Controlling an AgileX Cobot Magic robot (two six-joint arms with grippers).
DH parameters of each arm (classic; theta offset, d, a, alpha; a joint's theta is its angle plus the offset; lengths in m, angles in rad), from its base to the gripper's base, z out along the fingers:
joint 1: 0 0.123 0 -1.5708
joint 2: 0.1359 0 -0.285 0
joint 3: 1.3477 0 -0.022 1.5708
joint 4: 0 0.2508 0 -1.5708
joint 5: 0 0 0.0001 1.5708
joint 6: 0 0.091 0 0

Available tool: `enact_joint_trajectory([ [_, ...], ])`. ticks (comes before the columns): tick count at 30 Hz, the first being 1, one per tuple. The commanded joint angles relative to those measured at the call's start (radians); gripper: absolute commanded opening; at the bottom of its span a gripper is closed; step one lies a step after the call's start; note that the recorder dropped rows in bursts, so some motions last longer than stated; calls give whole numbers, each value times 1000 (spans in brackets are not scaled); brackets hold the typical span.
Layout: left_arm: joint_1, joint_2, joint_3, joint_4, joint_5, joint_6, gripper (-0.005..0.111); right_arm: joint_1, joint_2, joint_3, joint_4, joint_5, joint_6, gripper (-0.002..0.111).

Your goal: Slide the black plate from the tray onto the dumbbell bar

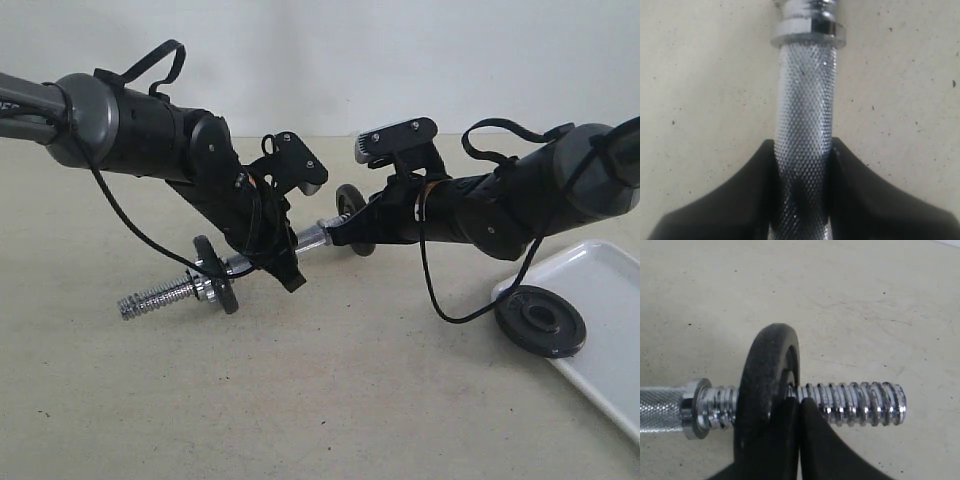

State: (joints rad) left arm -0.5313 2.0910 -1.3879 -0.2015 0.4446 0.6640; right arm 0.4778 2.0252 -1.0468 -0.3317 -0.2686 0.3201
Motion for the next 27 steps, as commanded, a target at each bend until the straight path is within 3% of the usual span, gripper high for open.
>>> enact_joint_trajectory([
  [1,-38,-97,-53,-175,-314,-19,4,74,1,-1,-107,-100,11,1],
  [12,-38,-101,-53,-184,-380,-42,4,104,1,-1,-160,-177,11,1],
  [27,-38,-106,-53,-184,-396,-65,4,123,1,-1,-175,-142,-2,1],
])
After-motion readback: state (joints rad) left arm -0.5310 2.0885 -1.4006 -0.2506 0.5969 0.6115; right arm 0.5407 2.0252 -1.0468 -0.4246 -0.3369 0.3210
